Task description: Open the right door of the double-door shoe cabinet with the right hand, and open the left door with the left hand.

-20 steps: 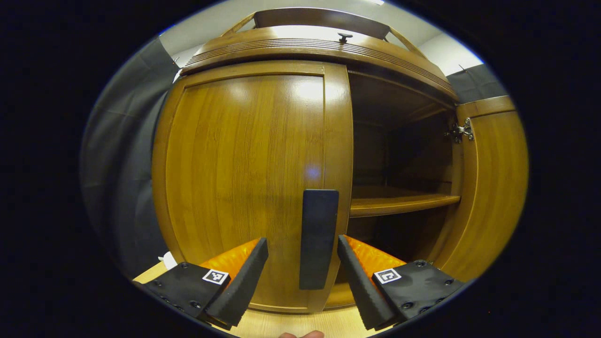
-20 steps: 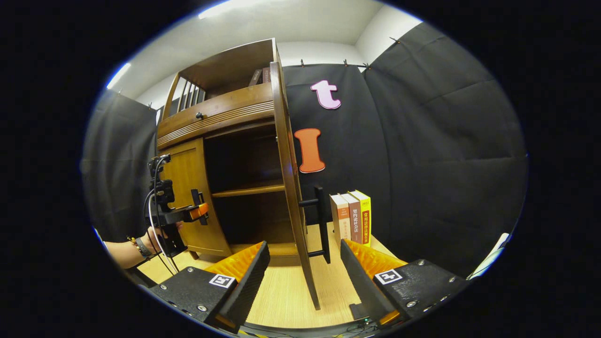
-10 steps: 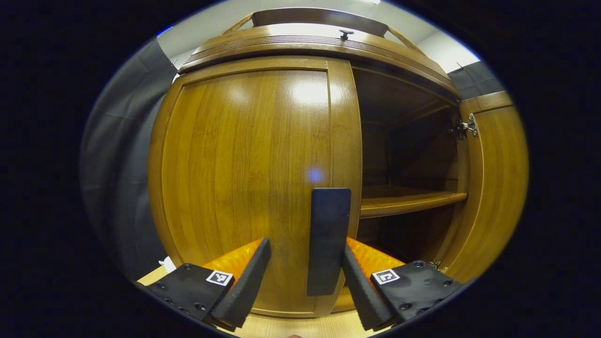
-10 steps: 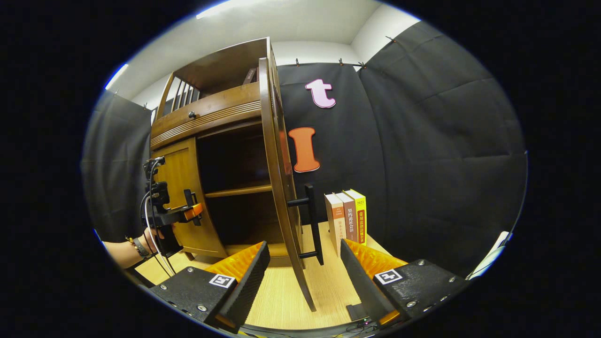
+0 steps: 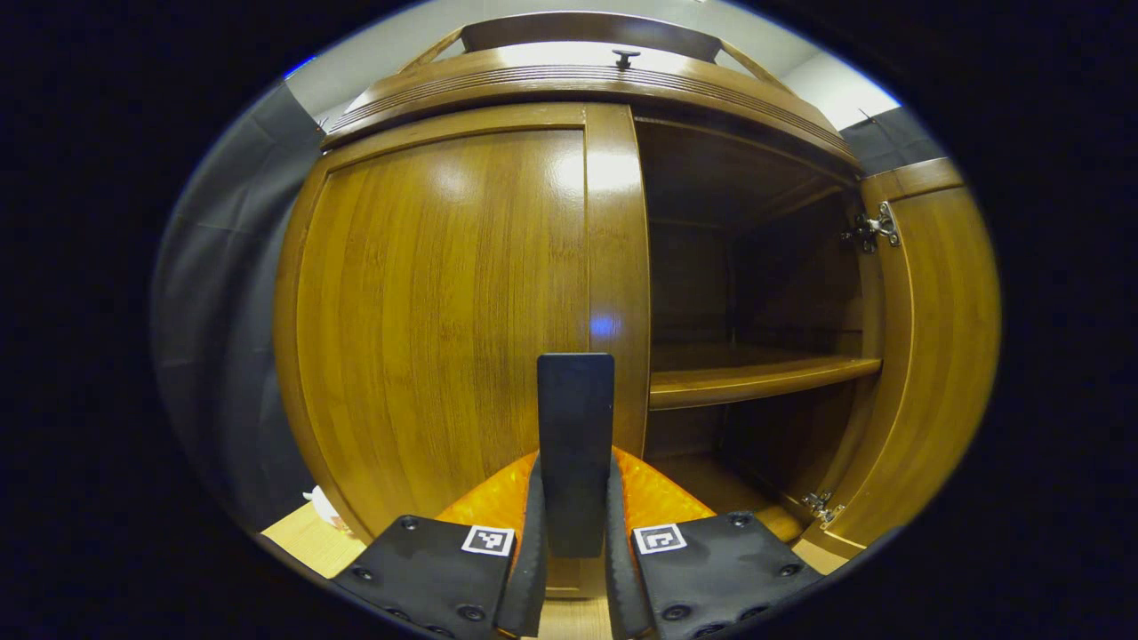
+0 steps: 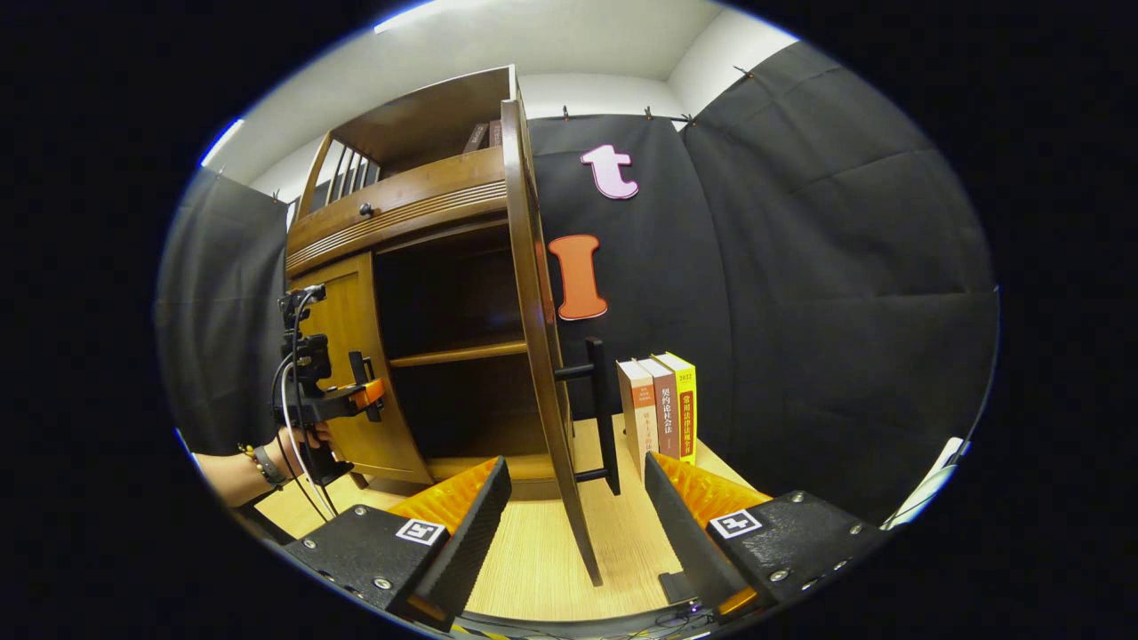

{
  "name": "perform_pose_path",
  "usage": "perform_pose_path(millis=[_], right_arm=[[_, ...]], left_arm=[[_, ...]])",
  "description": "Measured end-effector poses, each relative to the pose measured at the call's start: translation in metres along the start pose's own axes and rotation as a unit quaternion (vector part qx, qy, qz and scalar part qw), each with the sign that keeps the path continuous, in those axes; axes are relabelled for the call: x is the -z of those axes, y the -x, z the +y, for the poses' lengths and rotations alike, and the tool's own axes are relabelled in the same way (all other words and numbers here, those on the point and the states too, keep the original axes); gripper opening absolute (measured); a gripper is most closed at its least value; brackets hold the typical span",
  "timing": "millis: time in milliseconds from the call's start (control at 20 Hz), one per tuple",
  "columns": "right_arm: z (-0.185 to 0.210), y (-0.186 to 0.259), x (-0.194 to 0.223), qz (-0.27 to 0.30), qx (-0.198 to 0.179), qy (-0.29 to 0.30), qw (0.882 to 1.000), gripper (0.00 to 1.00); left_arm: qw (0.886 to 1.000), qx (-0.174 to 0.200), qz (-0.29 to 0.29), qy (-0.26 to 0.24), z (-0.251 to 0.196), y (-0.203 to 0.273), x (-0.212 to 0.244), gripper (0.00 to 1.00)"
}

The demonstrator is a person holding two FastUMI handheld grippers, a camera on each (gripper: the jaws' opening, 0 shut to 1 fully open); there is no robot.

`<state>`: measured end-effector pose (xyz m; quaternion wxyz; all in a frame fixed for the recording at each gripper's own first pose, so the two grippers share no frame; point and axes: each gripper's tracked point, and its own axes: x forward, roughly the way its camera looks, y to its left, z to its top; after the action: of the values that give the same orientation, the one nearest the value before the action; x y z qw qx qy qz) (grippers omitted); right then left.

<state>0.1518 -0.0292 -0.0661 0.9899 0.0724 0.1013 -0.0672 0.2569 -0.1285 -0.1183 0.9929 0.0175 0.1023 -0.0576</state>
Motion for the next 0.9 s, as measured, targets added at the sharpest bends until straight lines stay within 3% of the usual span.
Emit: perform_pose_path(millis=[250,300,350,800,850,900], right_arm=[[0.005,0.004,0.000,0.001,-0.008,0.012,1.000,0.93],[0.006,0.006,0.000,0.001,-0.010,0.013,1.000,0.93],[0.007,0.007,-0.001,0.000,-0.011,0.014,1.000,0.93],[0.013,0.016,-0.005,-0.009,-0.017,0.014,1.000,0.93],[0.014,0.016,-0.005,-0.009,-0.017,0.013,1.000,0.93],[0.016,0.017,-0.005,-0.012,-0.017,0.011,1.000,0.93]], left_arm=[[1.000,-0.016,0.002,0.002,0.008,0.038,-0.001,0.31],[1.000,-0.016,0.003,0.004,0.009,0.046,-0.001,0.39],[1.000,-0.015,0.004,0.006,0.011,0.055,0.000,0.35],[0.999,-0.032,0.012,0.013,0.056,0.146,-0.005,0.38],[0.999,-0.040,0.013,0.018,0.064,0.155,-0.006,0.31],[0.998,-0.048,0.016,0.022,0.073,0.164,-0.006,0.30]])
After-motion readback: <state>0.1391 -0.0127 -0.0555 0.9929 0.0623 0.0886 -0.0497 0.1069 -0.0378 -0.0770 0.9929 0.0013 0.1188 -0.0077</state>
